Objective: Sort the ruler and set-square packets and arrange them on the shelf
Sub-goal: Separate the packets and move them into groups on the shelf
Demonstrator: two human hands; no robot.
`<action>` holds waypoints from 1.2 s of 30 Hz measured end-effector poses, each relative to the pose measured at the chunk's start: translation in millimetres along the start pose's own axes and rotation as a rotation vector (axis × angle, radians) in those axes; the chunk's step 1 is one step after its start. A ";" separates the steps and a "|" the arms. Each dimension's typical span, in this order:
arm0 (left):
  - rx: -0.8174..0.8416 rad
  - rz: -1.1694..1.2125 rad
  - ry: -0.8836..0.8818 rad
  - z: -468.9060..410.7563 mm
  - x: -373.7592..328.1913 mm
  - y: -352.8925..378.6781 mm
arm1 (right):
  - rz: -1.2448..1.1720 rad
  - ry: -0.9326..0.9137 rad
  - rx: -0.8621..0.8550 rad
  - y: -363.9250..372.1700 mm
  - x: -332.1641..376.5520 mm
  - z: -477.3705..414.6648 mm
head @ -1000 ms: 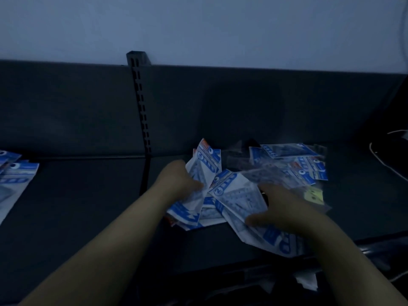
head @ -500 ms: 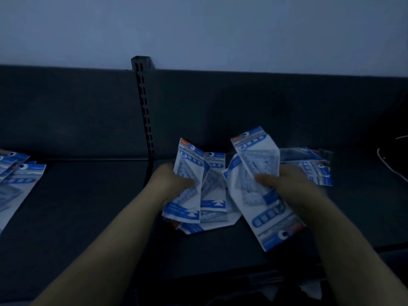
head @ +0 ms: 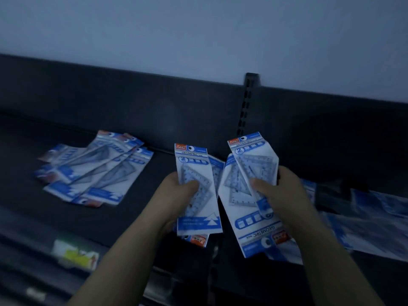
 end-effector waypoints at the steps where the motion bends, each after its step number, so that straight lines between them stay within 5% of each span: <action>1: -0.033 0.006 0.011 2.0 0.1 -13.9 | 0.001 -0.014 0.016 13.9 4.1 -1.1; 9: -0.253 0.044 -0.033 4.4 15.5 -140.5 | 0.009 -0.067 0.139 137.4 47.1 -2.4; 20: -0.233 -0.019 -0.042 -30.1 28.2 -294.2 | 0.012 -0.030 0.105 291.8 79.2 -5.8; 36: -0.200 -0.391 0.059 -124.5 4.2 -327.6 | 0.201 0.039 0.048 339.8 70.6 -51.0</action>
Point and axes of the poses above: each hand's wrist, its own z-axis away from the middle knuckle, its own y-axis out of the palm, x = y × z, the point moved 5 cm from there along -z, towards the middle knuckle, and after that the axes turned 3 degrees about -y, right-handed, at the moved point
